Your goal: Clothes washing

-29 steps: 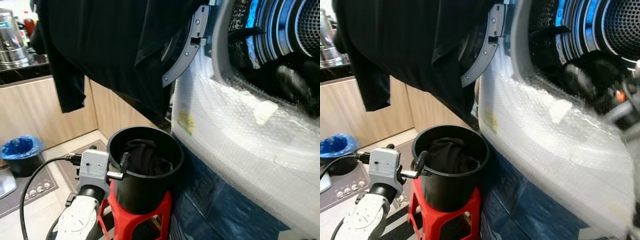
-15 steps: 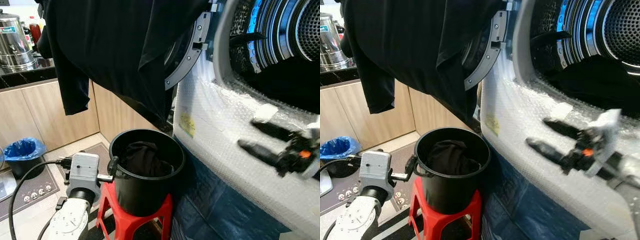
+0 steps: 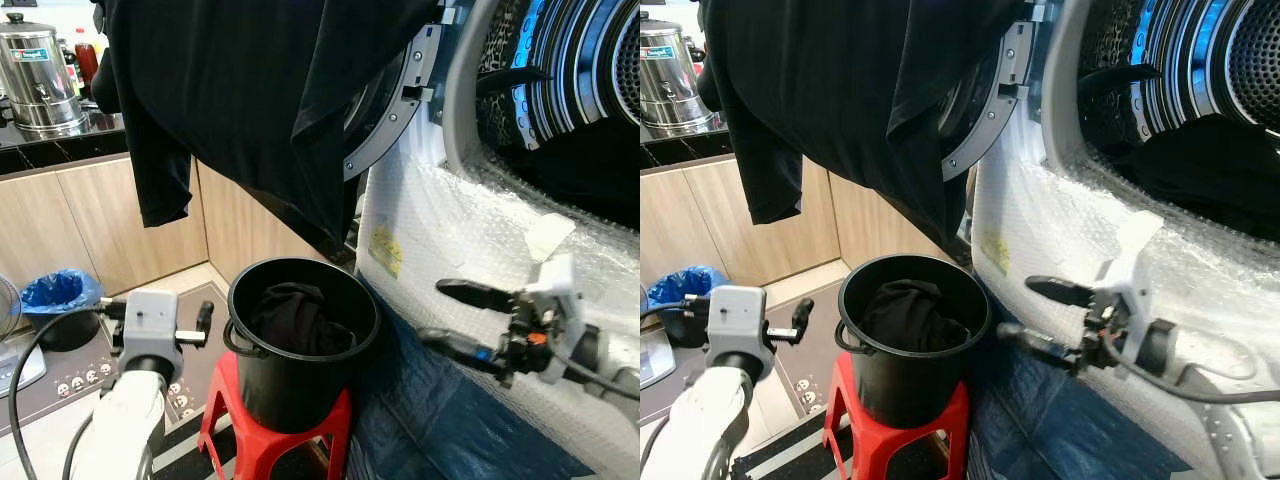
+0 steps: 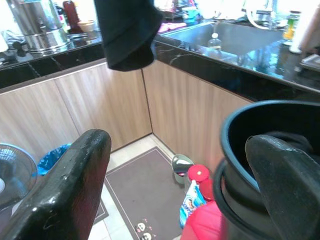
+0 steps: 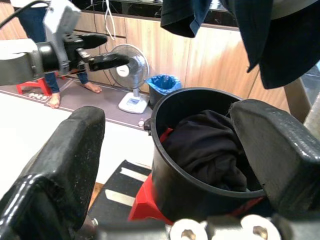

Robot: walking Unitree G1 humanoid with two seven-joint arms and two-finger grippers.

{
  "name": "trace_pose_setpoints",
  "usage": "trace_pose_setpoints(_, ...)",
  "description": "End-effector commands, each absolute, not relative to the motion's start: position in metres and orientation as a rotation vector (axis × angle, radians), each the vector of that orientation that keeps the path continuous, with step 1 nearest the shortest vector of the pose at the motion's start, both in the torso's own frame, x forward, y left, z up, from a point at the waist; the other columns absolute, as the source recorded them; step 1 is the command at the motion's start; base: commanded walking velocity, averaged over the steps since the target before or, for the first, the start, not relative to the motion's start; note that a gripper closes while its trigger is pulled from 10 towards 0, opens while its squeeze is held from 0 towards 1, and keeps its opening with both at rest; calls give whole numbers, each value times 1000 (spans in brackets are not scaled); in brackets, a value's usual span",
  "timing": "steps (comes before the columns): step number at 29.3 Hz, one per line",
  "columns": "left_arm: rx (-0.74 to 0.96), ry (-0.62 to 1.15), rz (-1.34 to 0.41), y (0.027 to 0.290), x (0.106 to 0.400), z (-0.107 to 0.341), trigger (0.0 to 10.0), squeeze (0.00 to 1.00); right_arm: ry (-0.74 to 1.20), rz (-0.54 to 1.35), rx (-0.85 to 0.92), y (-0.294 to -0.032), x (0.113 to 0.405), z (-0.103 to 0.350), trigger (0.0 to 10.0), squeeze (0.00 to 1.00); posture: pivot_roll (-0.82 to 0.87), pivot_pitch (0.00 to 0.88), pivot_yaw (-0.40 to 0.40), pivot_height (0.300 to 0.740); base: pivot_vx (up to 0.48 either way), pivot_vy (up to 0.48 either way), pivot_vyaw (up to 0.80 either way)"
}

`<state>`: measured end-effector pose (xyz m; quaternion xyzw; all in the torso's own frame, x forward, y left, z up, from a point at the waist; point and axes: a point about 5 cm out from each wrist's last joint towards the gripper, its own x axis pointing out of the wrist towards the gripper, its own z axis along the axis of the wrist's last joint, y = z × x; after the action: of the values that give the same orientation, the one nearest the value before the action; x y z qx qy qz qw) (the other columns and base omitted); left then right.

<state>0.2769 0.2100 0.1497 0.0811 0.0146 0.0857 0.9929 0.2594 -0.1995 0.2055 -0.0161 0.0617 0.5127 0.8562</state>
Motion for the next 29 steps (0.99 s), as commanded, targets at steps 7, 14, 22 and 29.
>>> trace_pose_setpoints(7, 96, 81, 179, 231, 302, 138, 10000, 0, 121, 1119, -67, -194, 248, 207, 10000, 0, 54, 0, -80, 740, 0, 0, 0)
trace_pose_setpoints(14, 110, 127, 141, 235, 317, 127, 10000, 0, 143, 1146, -50, -194, 241, 205, 10000, 0, 41, 0, -82, 740, 0, 0, 0)
trace_pose_setpoints(22, 120, 171, 125, 249, 349, 127, 10000, 0, 142, 1174, -27, -185, 236, 202, 10000, 0, 19, 0, -88, 740, 0, 0, 0)
trace_pose_setpoints(29, 154, 155, 77, 251, 370, 140, 10000, 0, 148, 1195, -16, -181, 232, 201, 10000, 0, -4, 0, -85, 740, 0, 0, 0)
